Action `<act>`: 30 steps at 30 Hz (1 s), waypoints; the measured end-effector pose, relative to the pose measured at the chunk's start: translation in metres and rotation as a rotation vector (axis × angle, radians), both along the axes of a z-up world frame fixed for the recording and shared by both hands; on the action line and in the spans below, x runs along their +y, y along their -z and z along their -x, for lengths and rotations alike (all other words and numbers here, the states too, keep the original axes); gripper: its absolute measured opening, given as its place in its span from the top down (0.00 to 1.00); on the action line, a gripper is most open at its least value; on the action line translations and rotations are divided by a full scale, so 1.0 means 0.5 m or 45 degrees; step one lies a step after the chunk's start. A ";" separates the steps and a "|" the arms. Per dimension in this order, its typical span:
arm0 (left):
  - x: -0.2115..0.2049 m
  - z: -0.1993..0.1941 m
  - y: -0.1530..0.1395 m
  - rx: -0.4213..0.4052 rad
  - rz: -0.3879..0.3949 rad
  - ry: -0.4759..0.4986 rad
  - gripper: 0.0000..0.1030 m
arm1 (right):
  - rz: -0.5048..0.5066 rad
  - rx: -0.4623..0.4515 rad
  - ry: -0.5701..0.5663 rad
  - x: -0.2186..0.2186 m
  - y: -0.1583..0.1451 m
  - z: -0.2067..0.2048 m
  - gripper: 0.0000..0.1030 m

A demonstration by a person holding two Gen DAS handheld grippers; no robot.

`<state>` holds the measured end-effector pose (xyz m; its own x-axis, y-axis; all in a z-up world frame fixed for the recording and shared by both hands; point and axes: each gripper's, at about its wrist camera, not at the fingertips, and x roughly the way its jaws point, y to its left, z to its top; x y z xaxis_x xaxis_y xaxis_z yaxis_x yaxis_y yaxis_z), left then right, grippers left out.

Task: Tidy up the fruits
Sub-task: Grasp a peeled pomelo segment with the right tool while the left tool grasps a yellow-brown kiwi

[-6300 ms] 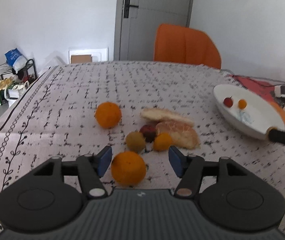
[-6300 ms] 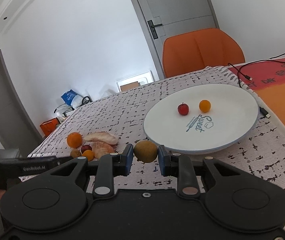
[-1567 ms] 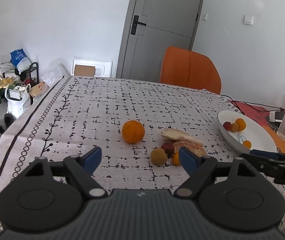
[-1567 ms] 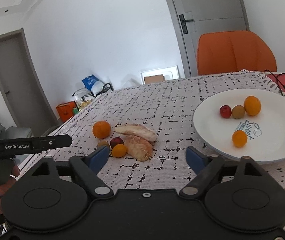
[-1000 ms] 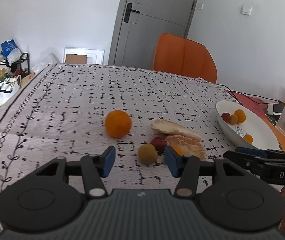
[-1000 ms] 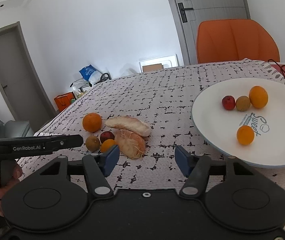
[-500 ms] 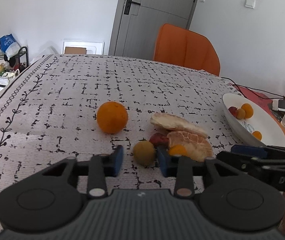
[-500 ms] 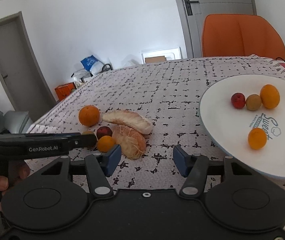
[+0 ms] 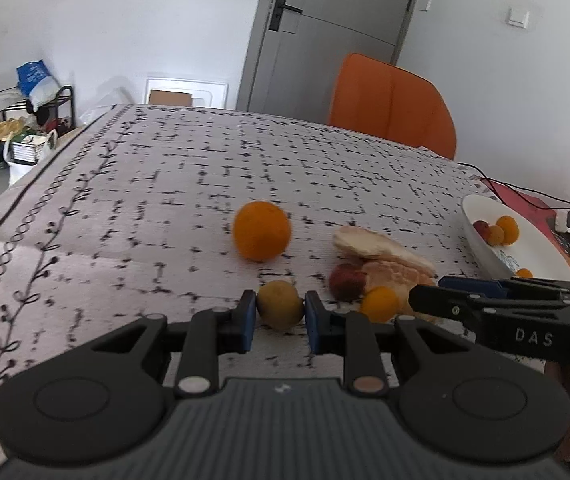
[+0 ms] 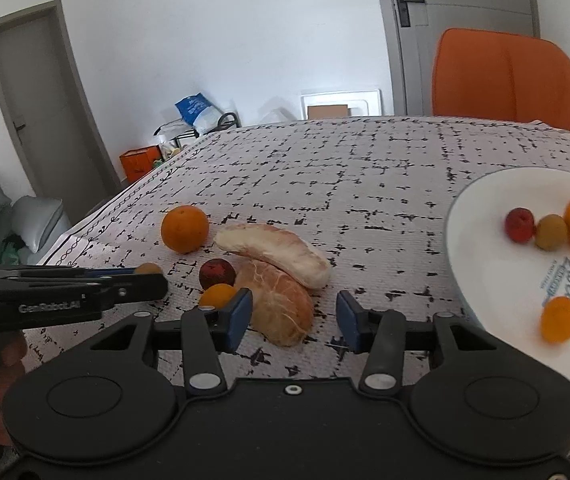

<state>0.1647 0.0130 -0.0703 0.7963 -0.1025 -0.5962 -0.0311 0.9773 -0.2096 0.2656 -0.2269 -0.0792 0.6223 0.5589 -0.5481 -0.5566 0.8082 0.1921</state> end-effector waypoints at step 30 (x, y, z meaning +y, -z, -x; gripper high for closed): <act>0.069 0.070 -0.007 -0.021 0.035 -0.075 0.76 | 0.091 -0.059 -0.041 0.064 0.000 0.040 0.61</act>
